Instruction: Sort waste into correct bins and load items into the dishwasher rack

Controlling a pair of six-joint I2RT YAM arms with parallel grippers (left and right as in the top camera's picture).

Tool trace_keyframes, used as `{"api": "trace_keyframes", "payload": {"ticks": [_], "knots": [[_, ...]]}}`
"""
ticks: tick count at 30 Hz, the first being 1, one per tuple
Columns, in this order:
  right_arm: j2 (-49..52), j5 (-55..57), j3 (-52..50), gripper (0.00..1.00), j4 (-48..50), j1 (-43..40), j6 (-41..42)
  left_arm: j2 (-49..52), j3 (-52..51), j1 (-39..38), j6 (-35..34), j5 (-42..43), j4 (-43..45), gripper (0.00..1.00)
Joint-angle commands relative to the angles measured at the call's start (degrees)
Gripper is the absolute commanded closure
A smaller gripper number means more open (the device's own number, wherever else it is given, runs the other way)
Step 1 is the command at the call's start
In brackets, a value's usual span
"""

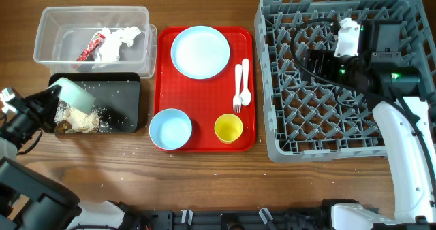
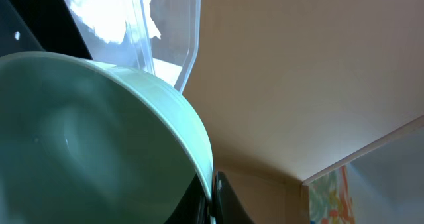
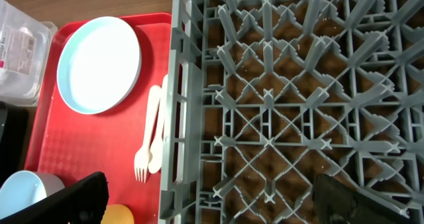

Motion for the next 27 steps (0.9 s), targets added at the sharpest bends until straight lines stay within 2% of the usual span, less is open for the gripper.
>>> {"api": "trace_keyframes", "payload": {"ticks": [1, 4, 11, 14, 15, 16, 20, 23, 27], "knots": [[0.2, 0.1, 1.2, 0.0, 0.4, -0.1, 0.1, -1.4, 0.0, -3.1, -2.7, 1.0, 0.2, 0.96], [0.2, -0.1, 1.2, 0.0, 0.5, -0.1, 0.0, -3.8, 1.0, -7.7, -2.7, -0.1, 0.3, 0.96], [0.2, -0.1, 1.2, 0.0, 0.7, -0.1, 0.0, -14.8, 7.9, -27.3, -5.1, -16.0, 0.4, 0.96], [0.2, -0.1, 1.2, 0.0, 0.7, -0.1, 0.0, -19.5, 9.2, -41.9, -4.5, -35.7, 0.7, 0.96], [0.2, -0.1, 1.2, 0.0, 0.7, -0.1, 0.0, -19.8, 9.2, -45.0, -3.2, -39.8, 0.8, 0.96], [0.2, -0.1, 1.2, 0.0, 0.6, -0.1, 0.0, -19.6, 9.2, -52.7, 2.4, -48.6, 1.5, 0.96], [0.2, -0.1, 1.2, 0.0, 0.7, -0.1, 0.0, -13.4, 9.2, -70.6, 13.6, -69.4, 1.3, 0.96], [0.2, -0.1, 1.2, 0.0, 0.9, -0.1, 0.0, -7.0, 9.2, -78.0, 17.9, -76.9, 0.5, 0.96], [0.2, -0.1, 1.2, 0.0, 0.9, -0.1, 0.0, 0.5, 9.2, -82.8, 18.1, -82.8, -1.2, 0.96]]}}
